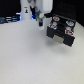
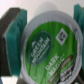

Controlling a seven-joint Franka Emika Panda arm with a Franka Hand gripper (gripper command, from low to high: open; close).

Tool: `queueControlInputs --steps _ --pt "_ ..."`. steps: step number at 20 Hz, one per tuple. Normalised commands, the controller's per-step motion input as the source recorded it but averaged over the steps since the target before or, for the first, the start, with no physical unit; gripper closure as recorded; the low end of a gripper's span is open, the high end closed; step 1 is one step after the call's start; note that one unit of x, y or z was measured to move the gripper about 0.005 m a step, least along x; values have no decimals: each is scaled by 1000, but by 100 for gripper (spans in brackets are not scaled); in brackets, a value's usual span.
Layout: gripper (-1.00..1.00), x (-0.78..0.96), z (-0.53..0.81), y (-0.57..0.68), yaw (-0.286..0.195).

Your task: Open the kcup holder, insert the kcup into the holder, and close the kcup holder

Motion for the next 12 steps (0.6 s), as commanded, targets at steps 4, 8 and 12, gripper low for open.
queueControlInputs --steps 4,8,12 --pt "100 319 451 691 8" --pt "100 305 401 704 4" --pt "100 236 287 714 5"
